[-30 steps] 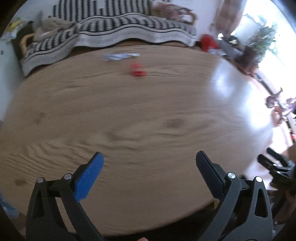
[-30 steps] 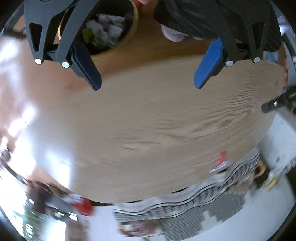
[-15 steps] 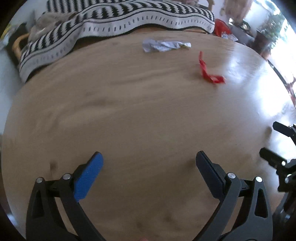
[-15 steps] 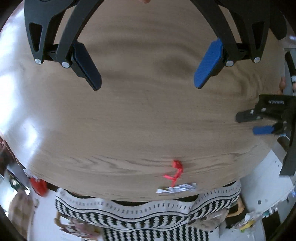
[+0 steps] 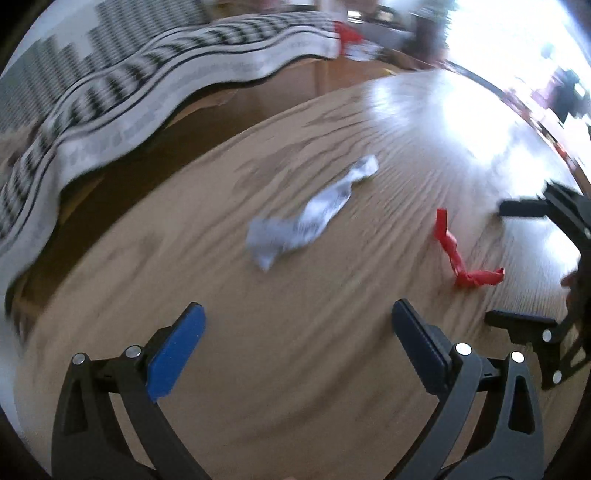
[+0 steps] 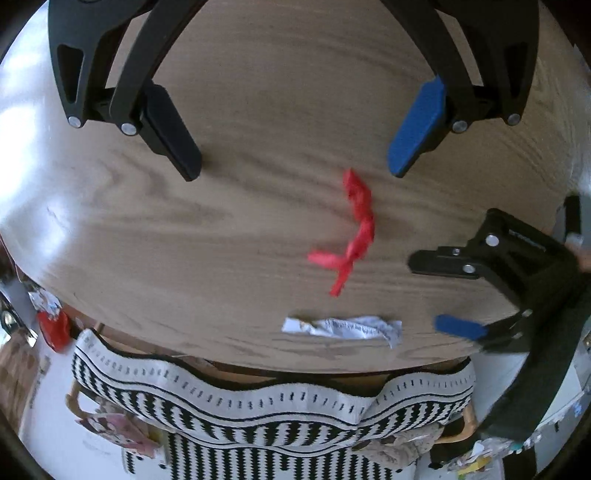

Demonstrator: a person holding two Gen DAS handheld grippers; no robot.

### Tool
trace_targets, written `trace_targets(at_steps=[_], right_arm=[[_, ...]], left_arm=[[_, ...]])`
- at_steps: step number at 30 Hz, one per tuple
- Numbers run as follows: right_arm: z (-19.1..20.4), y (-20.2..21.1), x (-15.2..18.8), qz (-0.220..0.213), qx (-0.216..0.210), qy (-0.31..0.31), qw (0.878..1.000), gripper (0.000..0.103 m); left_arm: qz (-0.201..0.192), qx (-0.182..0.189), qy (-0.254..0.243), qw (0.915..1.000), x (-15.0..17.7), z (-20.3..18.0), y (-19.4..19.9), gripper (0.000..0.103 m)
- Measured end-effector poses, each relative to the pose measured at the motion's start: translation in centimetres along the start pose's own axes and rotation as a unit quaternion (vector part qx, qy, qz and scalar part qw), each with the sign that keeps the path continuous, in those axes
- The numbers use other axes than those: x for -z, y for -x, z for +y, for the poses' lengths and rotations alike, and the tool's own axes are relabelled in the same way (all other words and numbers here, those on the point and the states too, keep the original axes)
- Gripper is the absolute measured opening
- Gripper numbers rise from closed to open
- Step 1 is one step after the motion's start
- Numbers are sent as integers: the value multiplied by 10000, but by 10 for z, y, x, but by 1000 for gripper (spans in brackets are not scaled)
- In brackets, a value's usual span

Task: Collect trash
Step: 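Move both open tools back over the table toward the white strip and red ribbon, then grasp the white wrapper strip with the left tool while the right tool grasps the red ribbon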

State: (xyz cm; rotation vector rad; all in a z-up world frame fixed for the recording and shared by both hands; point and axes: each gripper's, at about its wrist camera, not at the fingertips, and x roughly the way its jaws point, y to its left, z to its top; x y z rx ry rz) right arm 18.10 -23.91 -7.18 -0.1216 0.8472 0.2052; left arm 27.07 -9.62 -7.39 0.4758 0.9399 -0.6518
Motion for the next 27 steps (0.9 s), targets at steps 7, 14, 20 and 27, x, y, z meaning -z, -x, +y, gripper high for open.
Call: trace_targets(at_steps=[7, 14, 20, 27], right_arm=[[7, -5, -7, -54, -141, 254, 9996, 97], [8, 5, -9, -232, -235, 228, 9992, 10], [12, 7, -7, -245, -444, 116, 9986, 12], [14, 13, -4, -261, -445, -25, 9987, 12]], left_arm=[[94, 408, -808, 9959, -30, -2, -16, 97], [-14, 573, -996, 9934, -44, -9, -13, 16], [38, 307, -815, 9962, -28, -17, -1, 12], [215, -245, -492, 9983, -10, -17, 12, 12]])
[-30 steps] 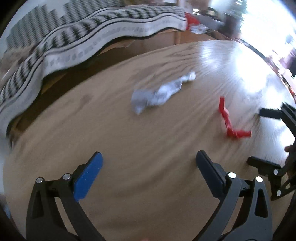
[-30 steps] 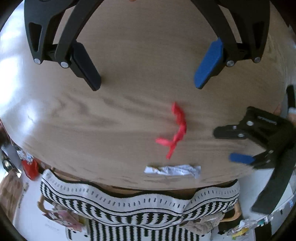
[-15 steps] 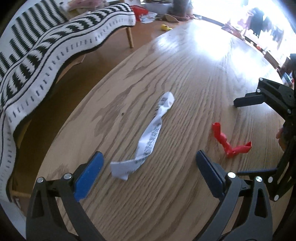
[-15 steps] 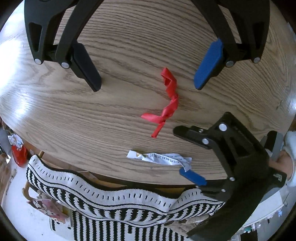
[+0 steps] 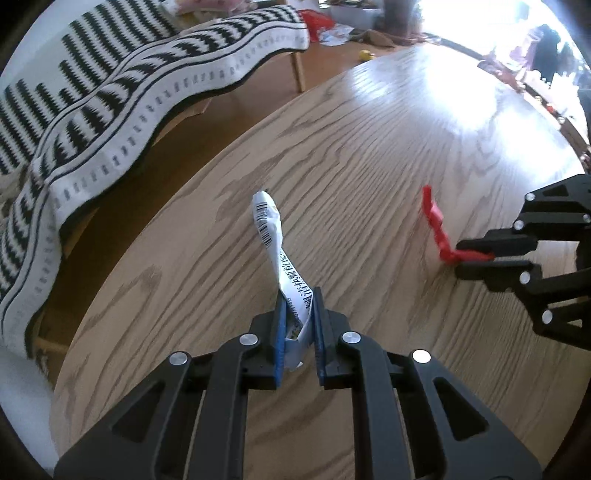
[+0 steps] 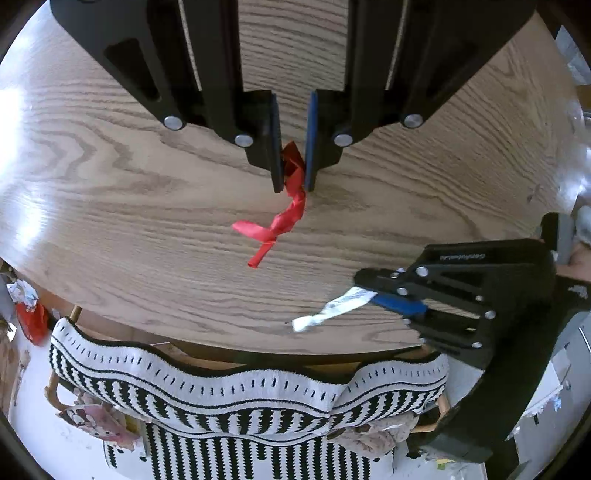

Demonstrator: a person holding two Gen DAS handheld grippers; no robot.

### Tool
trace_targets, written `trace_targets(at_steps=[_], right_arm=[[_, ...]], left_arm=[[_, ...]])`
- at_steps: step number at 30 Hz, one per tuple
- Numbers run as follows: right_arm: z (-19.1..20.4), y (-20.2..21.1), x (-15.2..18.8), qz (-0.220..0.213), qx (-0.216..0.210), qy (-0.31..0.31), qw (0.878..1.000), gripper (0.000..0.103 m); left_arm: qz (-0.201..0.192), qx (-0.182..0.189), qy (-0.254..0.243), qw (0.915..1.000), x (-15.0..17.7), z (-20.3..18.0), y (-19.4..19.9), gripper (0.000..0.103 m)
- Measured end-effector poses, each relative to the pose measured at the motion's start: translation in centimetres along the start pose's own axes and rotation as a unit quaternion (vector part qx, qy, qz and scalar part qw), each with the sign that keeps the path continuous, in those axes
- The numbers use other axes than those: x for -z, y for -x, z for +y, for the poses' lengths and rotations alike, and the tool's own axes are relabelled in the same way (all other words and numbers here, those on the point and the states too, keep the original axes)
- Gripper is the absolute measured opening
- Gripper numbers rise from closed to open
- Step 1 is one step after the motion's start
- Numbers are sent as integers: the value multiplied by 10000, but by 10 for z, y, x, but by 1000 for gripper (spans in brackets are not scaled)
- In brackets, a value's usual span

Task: Collect trash
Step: 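Grasp the white wrapper strip with the left tool while the right tool grasps the red ribbon, then carry the white strip and red ribbon to the black bin and open both tools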

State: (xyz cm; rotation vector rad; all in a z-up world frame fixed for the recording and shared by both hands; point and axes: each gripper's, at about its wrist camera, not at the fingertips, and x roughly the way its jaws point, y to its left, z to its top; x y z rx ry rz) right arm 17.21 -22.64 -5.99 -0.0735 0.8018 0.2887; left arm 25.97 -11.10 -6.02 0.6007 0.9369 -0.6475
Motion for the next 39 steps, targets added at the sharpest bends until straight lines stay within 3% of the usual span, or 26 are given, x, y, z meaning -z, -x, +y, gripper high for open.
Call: trace_targets(at_steps=[4, 13, 17, 20, 25, 29, 34, 39], right_arm=[[-5, 12, 1, -79, -80, -179, 9998, 12], [-14, 60, 10, -416, -166, -419, 9981, 12], [-37, 102, 31, -559, -160, -733, 9956, 12], [-47, 156, 54, -813, 28, -674, 9944, 12], [-77, 269, 113, -1342, 583, -888, 9852, 12], [-110, 343, 184, -1338, 1234, -1287, 9748, 12], [-143, 405, 286, -1119, 1666, -1929, 9605, 12], [-158, 420, 376, -837, 1523, -2569, 9507, 12]], left_arm=[[43, -126, 214, 9997, 7, -5, 12, 12], [-35, -305, 76, 9995, 5, -55, 53, 12], [-181, -384, 76, 9991, 8, -82, 88, 12], [-477, -343, 166, 9981, 10, -111, 122, 12], [-1079, 436, 137, 9931, 9, -203, 177, 12], [-1313, 1084, -242, 9851, 13, -307, 199, 12], [-1159, 1634, -516, 9784, 27, -411, 192, 12], [-655, 2125, -191, 9748, 51, -490, 160, 12]])
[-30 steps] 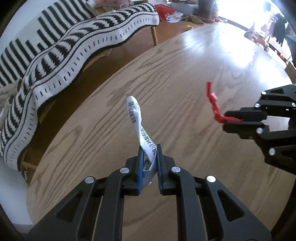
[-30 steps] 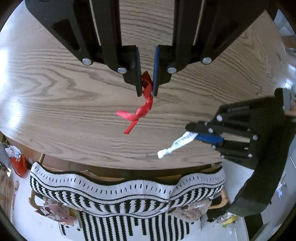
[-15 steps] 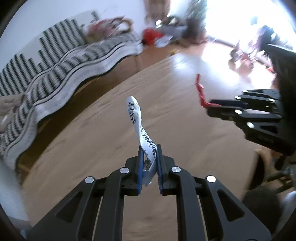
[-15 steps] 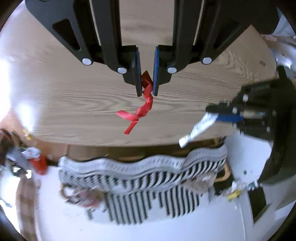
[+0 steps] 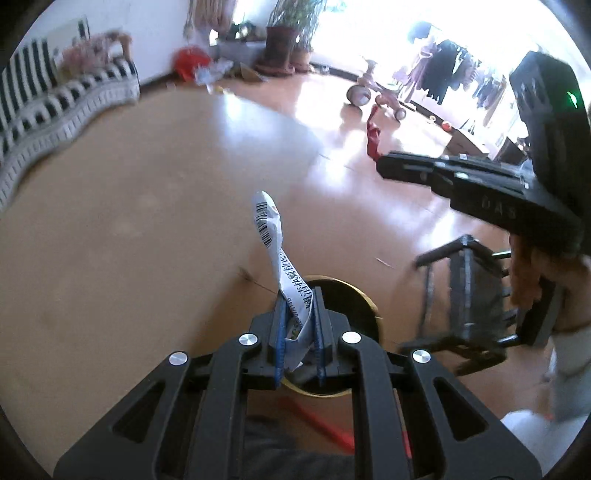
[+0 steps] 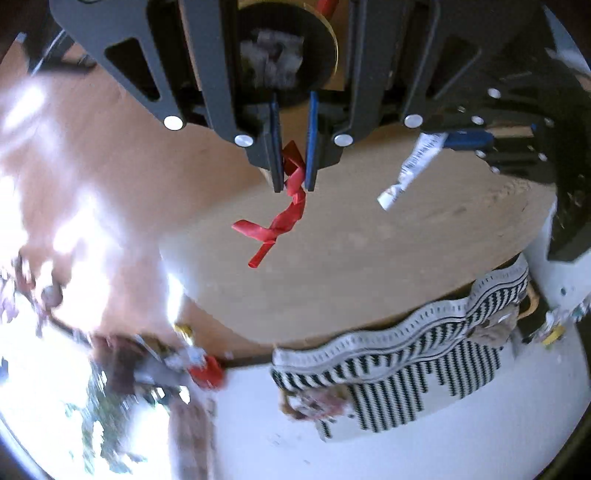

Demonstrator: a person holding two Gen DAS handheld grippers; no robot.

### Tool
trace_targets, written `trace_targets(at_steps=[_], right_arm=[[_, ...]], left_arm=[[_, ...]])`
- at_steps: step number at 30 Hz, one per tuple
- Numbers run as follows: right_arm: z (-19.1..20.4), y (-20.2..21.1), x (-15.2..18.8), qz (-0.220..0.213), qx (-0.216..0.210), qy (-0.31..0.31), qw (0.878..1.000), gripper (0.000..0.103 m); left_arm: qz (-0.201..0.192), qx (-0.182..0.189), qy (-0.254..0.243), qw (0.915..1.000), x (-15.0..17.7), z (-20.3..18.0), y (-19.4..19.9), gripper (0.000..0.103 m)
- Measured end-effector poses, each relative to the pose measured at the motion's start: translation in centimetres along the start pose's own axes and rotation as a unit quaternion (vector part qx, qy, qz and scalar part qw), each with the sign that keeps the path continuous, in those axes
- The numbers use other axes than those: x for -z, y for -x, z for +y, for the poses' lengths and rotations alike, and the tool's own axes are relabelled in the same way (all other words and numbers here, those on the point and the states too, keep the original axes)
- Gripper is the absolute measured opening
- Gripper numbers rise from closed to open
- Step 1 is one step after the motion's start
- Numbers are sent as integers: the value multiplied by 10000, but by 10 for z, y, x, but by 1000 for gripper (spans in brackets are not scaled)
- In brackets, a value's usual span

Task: Collect trash
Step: 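Carry the white strip and red ribbon to the black bin and open both tools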

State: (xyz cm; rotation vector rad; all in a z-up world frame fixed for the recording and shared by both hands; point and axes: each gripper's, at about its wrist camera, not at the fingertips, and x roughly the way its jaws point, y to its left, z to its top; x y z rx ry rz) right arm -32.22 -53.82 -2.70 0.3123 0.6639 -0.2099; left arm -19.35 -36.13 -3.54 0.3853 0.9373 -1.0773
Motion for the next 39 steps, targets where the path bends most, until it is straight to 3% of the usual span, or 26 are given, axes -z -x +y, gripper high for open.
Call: trace_targets(at_steps=[3, 6, 10, 13, 14, 17, 22, 34, 35, 37, 38, 39], right_arm=[[-36, -29, 44, 517, -164, -537, 9971, 12], [-63, -65, 83, 1043, -126, -903, 9904, 12], [-91, -101, 131, 1631, -86, -1325, 9776, 12], [-100, -108, 147, 1778, -126, -1353, 9746, 12], [-102, -109, 149, 1800, -136, -1376, 9739, 12], [-104, -112, 153, 1831, -150, -1458, 9721, 12], [-96, -128, 144, 1929, -169, -1545, 9688, 12], [-91, -139, 135, 1928, -226, -1635, 9672, 12], [-92, -138, 135, 1910, -232, -1683, 9668, 12], [-98, -132, 132, 1776, -269, -1841, 9664, 14], [-100, -128, 130, 1709, -223, -1874, 9671, 49], [-103, -123, 127, 1605, -175, -1898, 9685, 84]], left_arm=[[271, 288, 364, 9986, 13, -19, -38, 12], [764, 694, 965, 9900, 33, -28, -89, 12], [1110, 501, 1343, 9834, 67, -28, -151, 12], [1465, 665, 1527, 9751, 85, -27, -177, 12], [1506, 788, 1599, 9724, 84, -27, -180, 12], [1280, 804, 1416, 9783, 74, -31, -176, 12], [1445, 858, 1633, 9722, 82, -20, -183, 12], [1576, 925, 1490, 9718, 82, -20, -184, 12], [1615, 869, 1496, 9716, 82, -20, -186, 15], [1709, 675, 1602, 9698, 85, -17, -189, 67], [1611, 599, 1736, 9697, 86, -15, -187, 95], [1509, 594, 1756, 9710, 85, -14, -183, 97]])
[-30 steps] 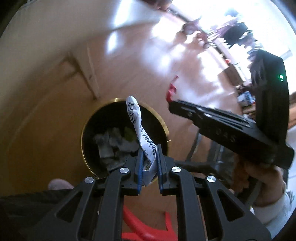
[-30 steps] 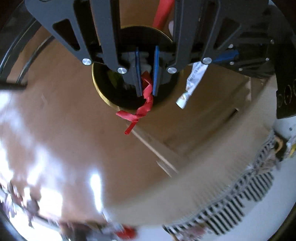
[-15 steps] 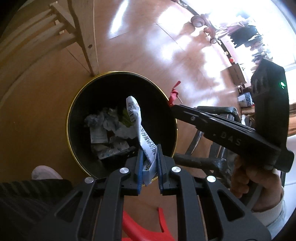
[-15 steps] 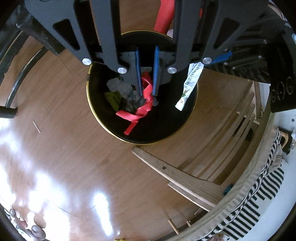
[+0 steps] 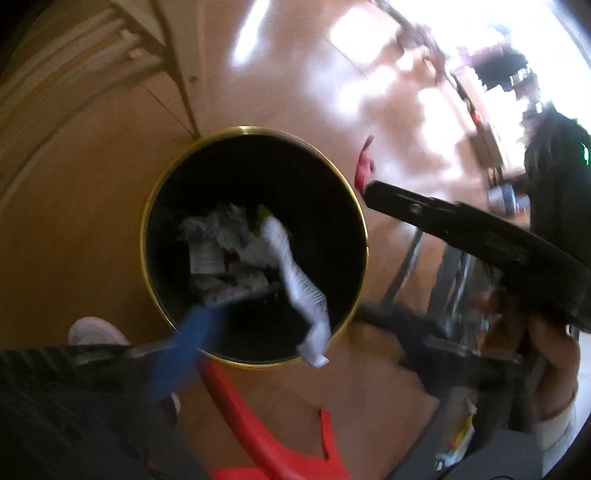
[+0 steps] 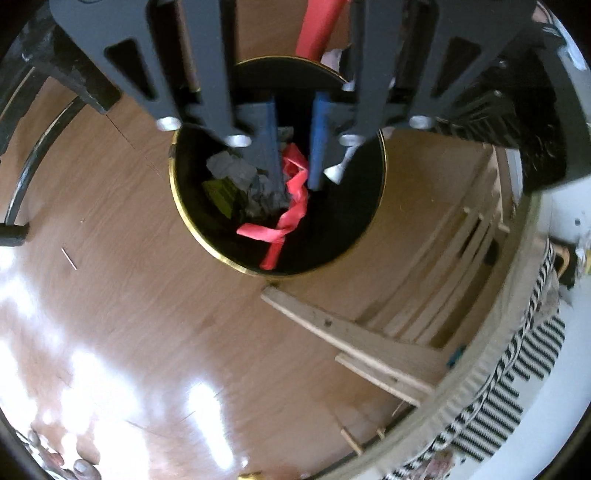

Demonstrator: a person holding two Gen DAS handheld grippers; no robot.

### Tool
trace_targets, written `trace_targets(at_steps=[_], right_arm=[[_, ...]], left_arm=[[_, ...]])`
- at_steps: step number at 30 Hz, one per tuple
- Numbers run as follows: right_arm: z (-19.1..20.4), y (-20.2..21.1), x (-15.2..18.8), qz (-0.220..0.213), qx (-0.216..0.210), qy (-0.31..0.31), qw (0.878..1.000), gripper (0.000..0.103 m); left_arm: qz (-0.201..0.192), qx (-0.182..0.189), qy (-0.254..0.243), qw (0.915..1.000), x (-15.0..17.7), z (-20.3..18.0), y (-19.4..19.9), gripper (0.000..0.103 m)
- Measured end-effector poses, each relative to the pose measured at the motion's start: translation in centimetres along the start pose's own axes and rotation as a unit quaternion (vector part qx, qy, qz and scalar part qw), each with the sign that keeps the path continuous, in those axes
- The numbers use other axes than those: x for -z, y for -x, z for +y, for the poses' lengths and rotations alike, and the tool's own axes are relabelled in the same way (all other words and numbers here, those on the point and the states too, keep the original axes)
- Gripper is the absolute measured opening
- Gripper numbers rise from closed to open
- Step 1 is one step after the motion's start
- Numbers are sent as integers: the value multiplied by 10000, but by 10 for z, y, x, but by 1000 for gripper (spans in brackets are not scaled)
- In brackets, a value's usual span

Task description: Collect trash

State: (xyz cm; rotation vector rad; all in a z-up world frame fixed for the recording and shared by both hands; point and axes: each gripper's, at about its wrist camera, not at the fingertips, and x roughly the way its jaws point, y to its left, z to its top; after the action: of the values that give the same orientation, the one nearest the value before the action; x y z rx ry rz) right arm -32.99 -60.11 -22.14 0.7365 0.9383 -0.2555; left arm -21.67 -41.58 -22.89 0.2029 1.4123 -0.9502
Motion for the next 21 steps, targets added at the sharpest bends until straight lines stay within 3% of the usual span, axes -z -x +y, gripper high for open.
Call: trace_targets(at_steps=[1, 2, 4, 7, 11, 14, 16, 21], right_arm=[[-2, 8, -3, -172, 79, 2, 9998, 93], [-3, 12, -5, -245, 137, 19, 9996, 96], [-6, 24, -11, -476, 272, 30, 9985, 96], [0, 36, -18, -726, 478, 115, 9962, 96], [47, 45, -31, -1024, 685, 704, 9899, 96], [109, 46, -49, -1292, 520, 1247, 9824, 96], [157, 43, -61, -1414, 232, 1561, 9773, 96], [271, 19, -79, -1400, -292, 2312, 9623, 96]], left_arm=[[-49, 98, -55, 9999, 0, -2, 4, 97], [-87, 147, -92, 9998, -1, -4, 7, 97], [-181, 33, -181, 9997, -1, -10, 16, 97], [-645, -75, -414, 9970, -1, -18, 49, 97], [-1381, -437, -219, 9892, -10, -2, 115, 97], [-2060, -958, 388, 9731, -18, 37, 184, 97], [-2431, -1312, 790, 9578, -20, 68, 225, 97], [-3029, -2498, 1449, 9082, -19, 151, 308, 97]])
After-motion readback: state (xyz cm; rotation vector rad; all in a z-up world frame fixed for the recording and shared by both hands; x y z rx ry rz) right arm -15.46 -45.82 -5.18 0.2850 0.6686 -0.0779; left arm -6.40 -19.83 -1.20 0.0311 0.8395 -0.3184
